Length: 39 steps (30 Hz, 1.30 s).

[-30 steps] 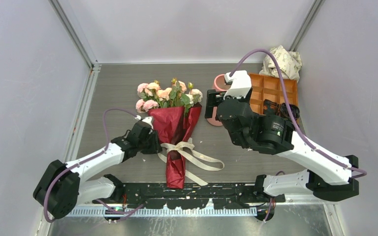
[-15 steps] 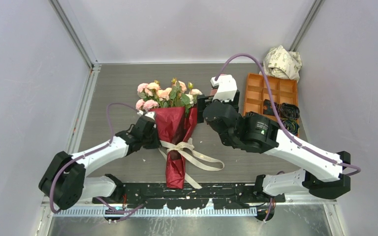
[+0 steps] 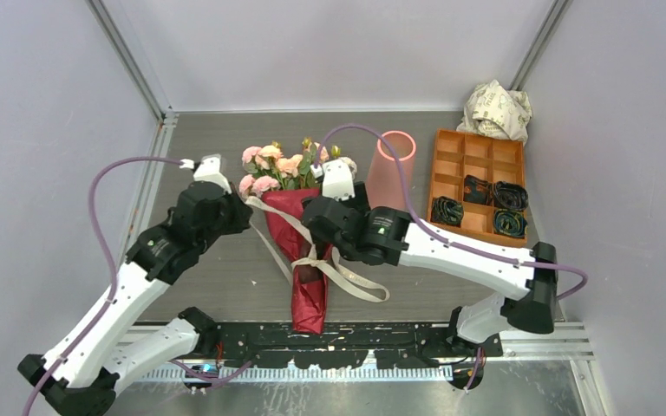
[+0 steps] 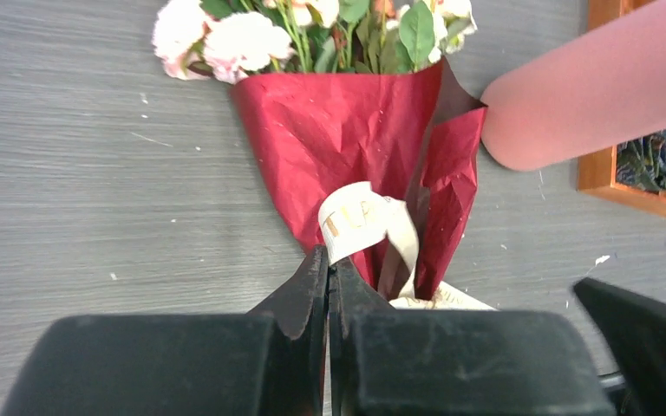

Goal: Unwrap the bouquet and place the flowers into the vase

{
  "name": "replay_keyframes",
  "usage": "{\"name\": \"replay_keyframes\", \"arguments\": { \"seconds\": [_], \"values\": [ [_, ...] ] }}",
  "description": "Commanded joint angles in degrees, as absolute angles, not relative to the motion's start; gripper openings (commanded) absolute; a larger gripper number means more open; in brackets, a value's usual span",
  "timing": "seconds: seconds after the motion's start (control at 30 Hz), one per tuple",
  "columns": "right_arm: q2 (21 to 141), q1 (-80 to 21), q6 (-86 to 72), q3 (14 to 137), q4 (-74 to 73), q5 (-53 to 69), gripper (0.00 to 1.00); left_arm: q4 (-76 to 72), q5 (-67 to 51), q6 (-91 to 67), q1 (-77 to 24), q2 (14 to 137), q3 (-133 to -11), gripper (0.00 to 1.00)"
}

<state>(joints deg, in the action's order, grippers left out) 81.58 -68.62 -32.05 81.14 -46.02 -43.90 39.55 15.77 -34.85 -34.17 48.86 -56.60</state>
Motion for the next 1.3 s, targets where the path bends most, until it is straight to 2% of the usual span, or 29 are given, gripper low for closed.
{"name": "replay_keyframes", "arguments": {
  "seconds": [0.0, 0.13, 0.27, 0.37, 0.47, 0.63, 0.8, 1.03, 1.27],
  "values": [
    [84.43, -68.69, -34.76, 81.07, -42.64, -40.12, 0.83, 47.87, 24.38, -34.01, -34.3, 46.02, -63.35, 0.0],
    [87.56, -68.73, -35.95, 80.63, -42.8, -38.46, 0.83, 50.66, 32.39, -34.0, -34.3, 45.23, -69.79, 0.02],
    [89.76, -68.73, -36.79, 79.82, -42.37, -36.66, 0.82, 55.5, 46.09, -36.22, -34.28, 45.91, -75.74, 0.02],
    [91.41, -68.71, -37.25, 79.59, -42.37, -35.52, 0.82, 57.91, 54.19, -36.99, -34.31, 45.5, -78.14, 0.07],
    [92.92, -68.71, -37.61, 79.55, -42.62, -34.5, 0.81, 60.8, 56.79, -39.11, -34.28, 44.7, -78.6, 0.13],
    [94.4, -68.69, -38.05, 78.47, -42.39, -33.0, 0.81, 59.21, 48.77, -38.68, -34.29, 43.19, -71.96, 0.31],
    [94.7, -68.71, -37.73, 76.7, -40.85, -29.77, 0.78, 57.51, 39.05, -39.03, -34.32, 42.86, -64.0, 0.42],
    [94.6, -68.73, -37.46, 71.06, -32.85, -21.21, 0.77, 48.07, 22.49, -40.63, -34.35, 39.38, -50.85, 0.4],
    [96.81, -68.73, -37.1, 69.68, -29.56, -22.12, 0.75, 36.42, 10.06, -48.2, -34.3, 35.32, -36.79, 0.38]
  ]
}}
